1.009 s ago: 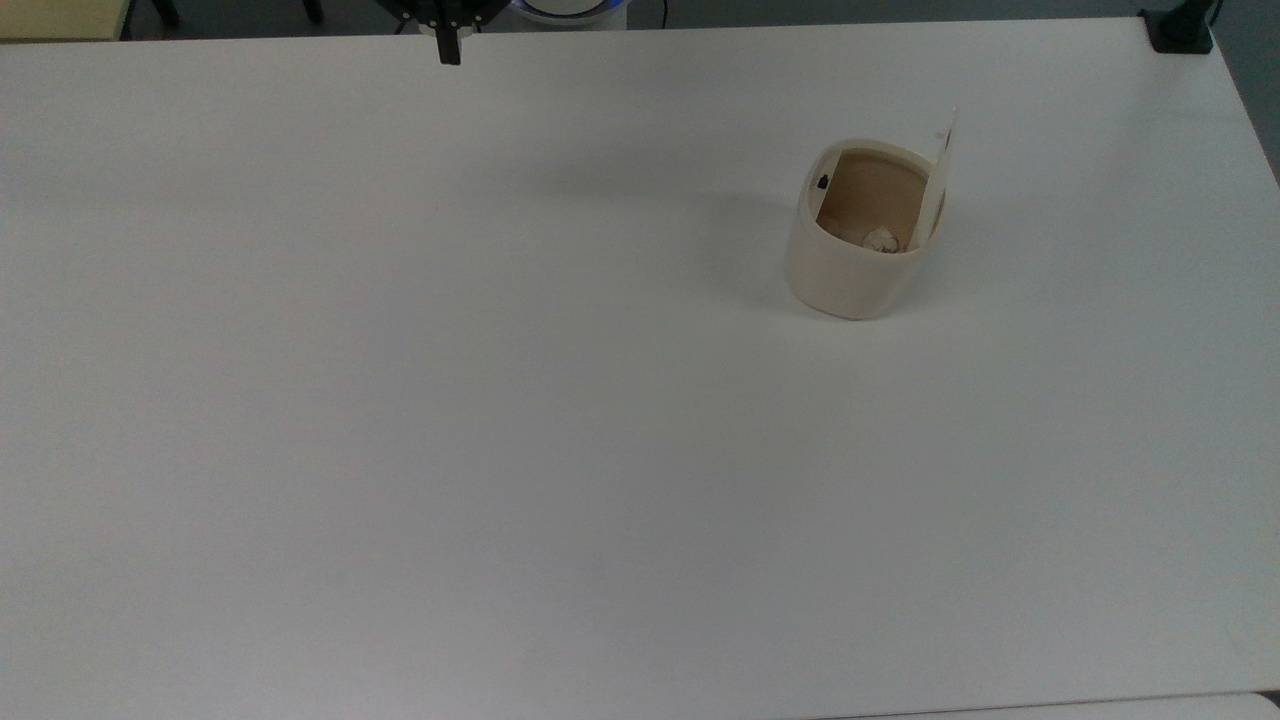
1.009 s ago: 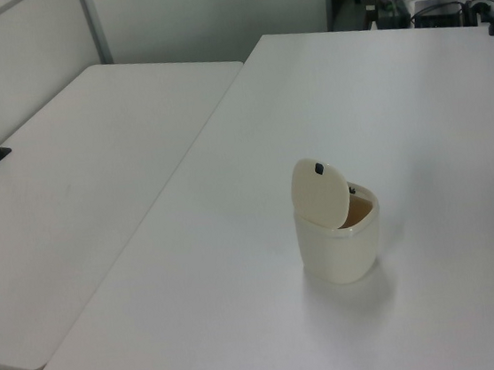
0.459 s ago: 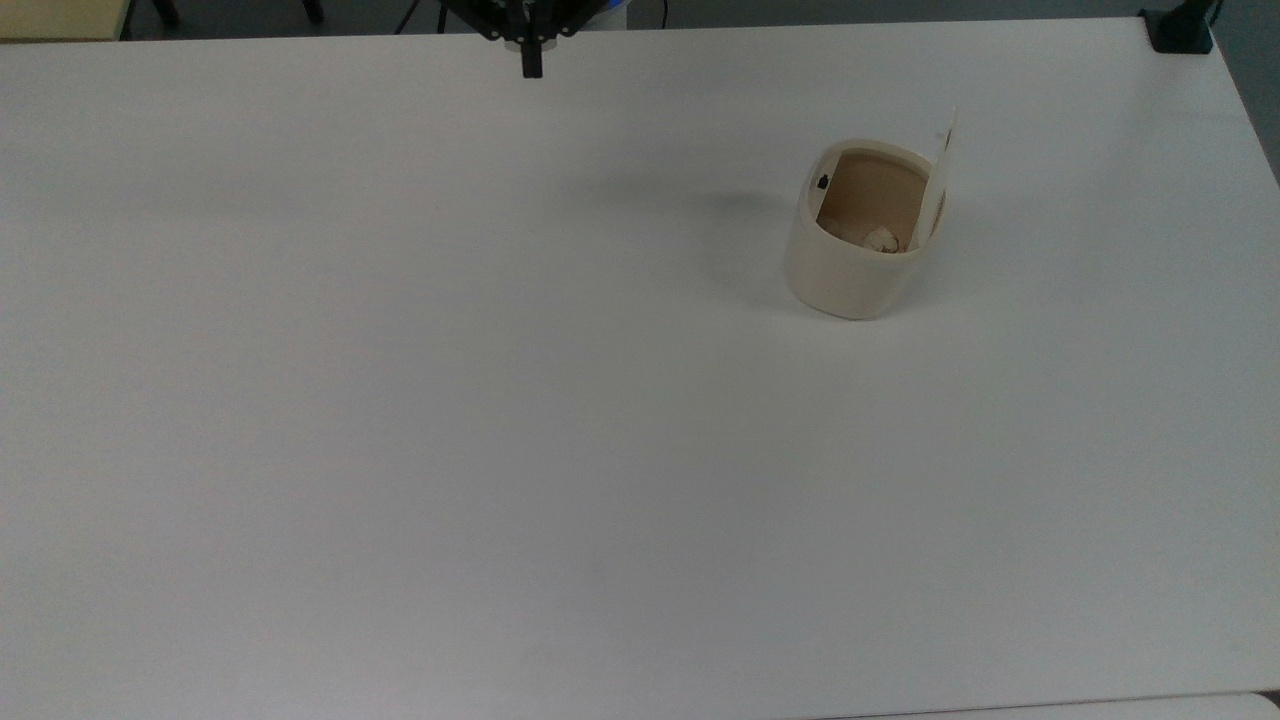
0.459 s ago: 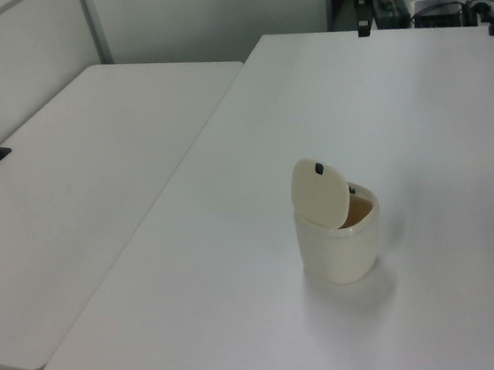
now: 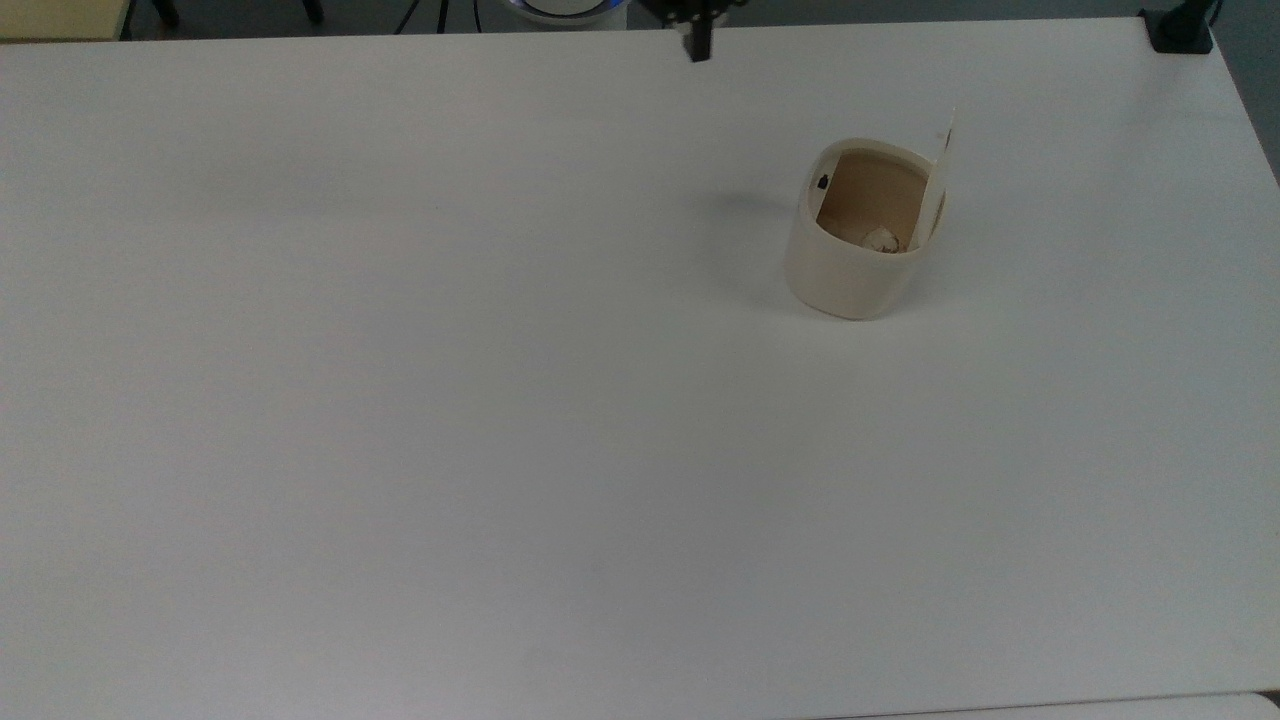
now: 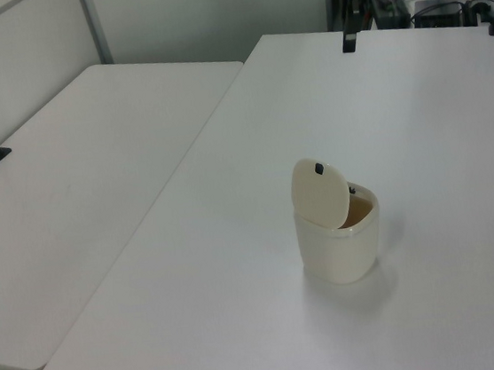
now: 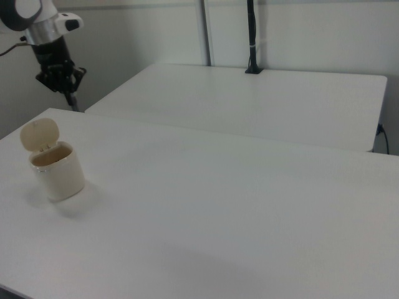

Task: Close the trash bin
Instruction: 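Bring the gripper above the open lid behind the bin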

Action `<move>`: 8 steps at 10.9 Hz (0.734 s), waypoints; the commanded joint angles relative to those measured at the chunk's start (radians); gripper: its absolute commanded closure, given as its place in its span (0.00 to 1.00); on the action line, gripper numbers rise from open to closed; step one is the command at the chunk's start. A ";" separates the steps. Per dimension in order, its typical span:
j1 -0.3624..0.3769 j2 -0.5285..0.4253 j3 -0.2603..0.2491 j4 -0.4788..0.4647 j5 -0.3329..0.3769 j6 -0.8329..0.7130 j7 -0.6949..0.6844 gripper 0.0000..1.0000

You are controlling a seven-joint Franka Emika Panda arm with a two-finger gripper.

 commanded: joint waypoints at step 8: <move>0.305 0.140 -0.013 -0.003 0.034 0.317 -0.028 1.00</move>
